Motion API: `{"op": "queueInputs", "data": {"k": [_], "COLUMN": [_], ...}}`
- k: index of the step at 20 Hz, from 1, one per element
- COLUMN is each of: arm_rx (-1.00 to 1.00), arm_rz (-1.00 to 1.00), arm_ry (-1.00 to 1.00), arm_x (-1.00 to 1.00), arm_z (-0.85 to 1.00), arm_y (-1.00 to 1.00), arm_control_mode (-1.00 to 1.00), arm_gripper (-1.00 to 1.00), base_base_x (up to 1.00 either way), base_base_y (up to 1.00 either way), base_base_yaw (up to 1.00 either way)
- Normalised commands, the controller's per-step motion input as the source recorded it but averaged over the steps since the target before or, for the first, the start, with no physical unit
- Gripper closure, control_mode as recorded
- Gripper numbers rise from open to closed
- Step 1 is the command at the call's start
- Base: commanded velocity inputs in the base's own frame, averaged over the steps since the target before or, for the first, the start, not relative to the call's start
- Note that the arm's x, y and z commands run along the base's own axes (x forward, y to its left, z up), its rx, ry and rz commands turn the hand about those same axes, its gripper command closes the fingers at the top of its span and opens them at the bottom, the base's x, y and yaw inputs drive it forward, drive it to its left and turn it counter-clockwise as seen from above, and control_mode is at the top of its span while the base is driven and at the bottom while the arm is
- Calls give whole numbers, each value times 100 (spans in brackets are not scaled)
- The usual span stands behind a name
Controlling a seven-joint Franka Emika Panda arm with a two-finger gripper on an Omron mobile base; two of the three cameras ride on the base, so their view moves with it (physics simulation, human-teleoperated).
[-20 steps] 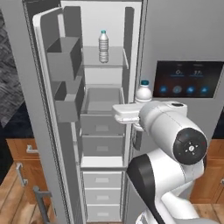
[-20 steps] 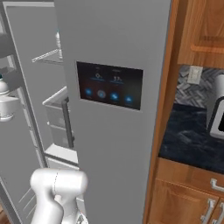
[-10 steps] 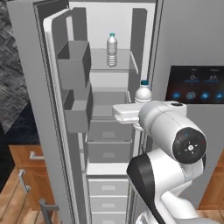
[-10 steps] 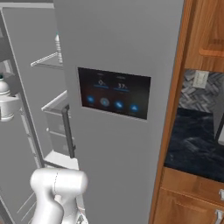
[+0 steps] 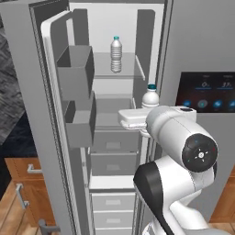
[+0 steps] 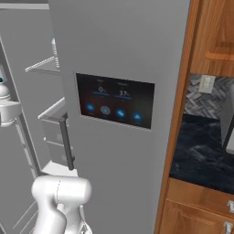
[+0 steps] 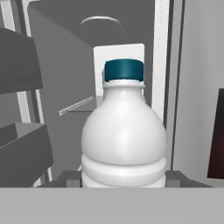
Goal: Take the bottled waters from the counter and place them in the freezer to freeze. Close the freezer door after placing the bottles.
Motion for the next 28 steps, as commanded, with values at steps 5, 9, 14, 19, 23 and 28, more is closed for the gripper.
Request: {"op": "queueInputs", "data": {"k": [5,9,14,19,23,28], "arm_rx": [0,0,0,0,1,4], "arm_rz": [0,0,0,0,-5,-2], "arm_ry": [0,0,0,0,-8,-4], "arm_x": [0,0,0,0,17,37], "arm_z": [0,0,0,0,-36,-51], "arm_y": [0,0,0,0,0,0], "arm_control_mode": [100,100,100,100,-100,-100], "arm_gripper": [100,100,100,100,100,100], "base_base_x": [41,19,5,6,0,0], "base_base_y": [17,11,2,3,0,0], "base_base_yaw": [-6,-1,0,0,0,0]}}
